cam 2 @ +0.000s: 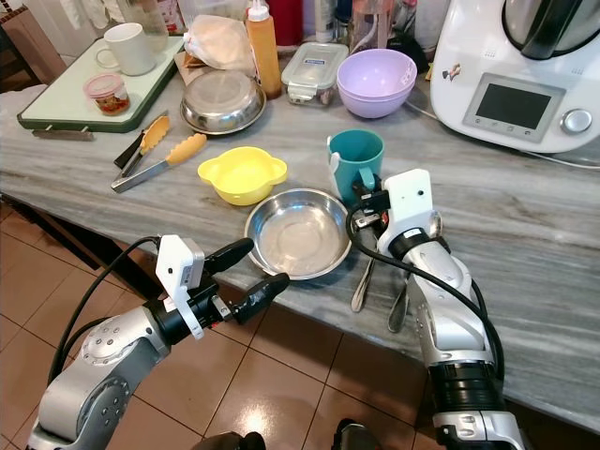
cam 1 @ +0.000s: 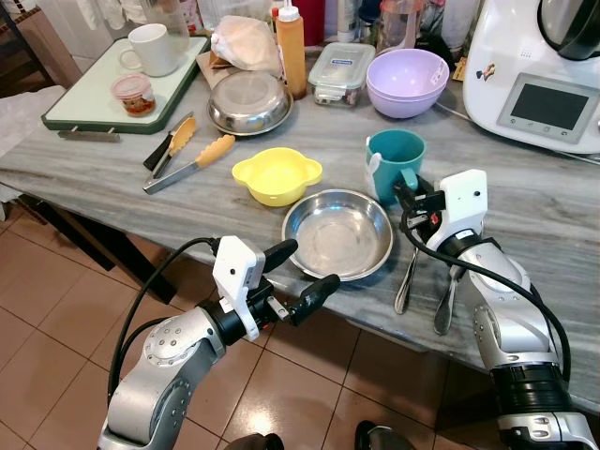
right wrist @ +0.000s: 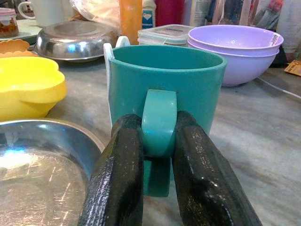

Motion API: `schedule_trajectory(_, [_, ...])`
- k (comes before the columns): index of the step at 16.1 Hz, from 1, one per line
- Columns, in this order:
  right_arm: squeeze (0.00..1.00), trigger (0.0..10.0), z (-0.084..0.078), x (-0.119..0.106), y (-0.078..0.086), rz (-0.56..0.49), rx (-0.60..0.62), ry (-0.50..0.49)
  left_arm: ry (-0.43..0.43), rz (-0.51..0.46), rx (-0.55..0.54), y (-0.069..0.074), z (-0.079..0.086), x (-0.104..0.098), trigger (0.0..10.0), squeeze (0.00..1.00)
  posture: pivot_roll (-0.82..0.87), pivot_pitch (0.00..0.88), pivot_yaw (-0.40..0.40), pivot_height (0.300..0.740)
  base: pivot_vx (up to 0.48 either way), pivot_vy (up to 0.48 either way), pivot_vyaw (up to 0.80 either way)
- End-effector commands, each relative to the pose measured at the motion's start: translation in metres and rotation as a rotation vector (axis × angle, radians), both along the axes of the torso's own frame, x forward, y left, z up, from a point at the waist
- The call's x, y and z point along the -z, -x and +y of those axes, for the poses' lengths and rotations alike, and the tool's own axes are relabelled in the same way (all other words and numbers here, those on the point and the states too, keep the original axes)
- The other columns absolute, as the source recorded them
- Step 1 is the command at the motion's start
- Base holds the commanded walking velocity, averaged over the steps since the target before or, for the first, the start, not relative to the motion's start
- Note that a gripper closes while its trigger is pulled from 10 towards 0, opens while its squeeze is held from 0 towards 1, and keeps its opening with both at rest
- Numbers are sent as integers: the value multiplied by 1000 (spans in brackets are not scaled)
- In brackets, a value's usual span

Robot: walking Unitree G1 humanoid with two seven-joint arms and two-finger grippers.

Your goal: Setting the table

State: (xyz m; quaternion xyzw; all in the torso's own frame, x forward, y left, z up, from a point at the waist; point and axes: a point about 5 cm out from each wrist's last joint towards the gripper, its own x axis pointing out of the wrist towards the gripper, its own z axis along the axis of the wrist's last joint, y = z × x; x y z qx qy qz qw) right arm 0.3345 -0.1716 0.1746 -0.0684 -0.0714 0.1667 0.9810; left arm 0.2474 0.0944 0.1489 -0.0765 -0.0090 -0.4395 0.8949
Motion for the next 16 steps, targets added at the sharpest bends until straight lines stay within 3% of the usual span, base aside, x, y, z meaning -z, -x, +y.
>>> schedule_trajectory(1, [0, 10000, 4, -3, -2, -18, -23, -4, -7, 1, 15, 4, 0, -1, 10000, 0, 26, 200, 104, 740, 0, 0, 0])
schedule_trajectory(3, [0, 10000, 7, -2, -1, -21, -29, -4, -8, 5, 14, 4, 0, 0, 10000, 0, 29, 199, 104, 740, 0, 0, 0])
schedule_trajectory(4, [141, 10000, 9, -1, 0, -19, -37, -8, -8, 5, 11, 4, 0, 0, 10000, 0, 30, 196, 105, 740, 0, 0, 0])
schedule_trajectory(5, [741, 10000, 9, 1, 1, -17, -37, -9, -7, 5, 9, 3, 1, 0, 10000, 0, 28, 195, 101, 740, 0, 0, 0])
schedule_trajectory(6, [984, 10000, 9, 2, 2, -15, -39, -11, -6, 7, 9, 3, 1, 0, 10000, 0, 28, 195, 101, 740, 0, 0, 0])
schedule_trajectory(16, [1000, 10000, 10, -7, 4, -58, -21, -16, 0, 6, -3, 2, 2, 1, 10000, 0, 30, 186, 103, 740, 0, 0, 0])
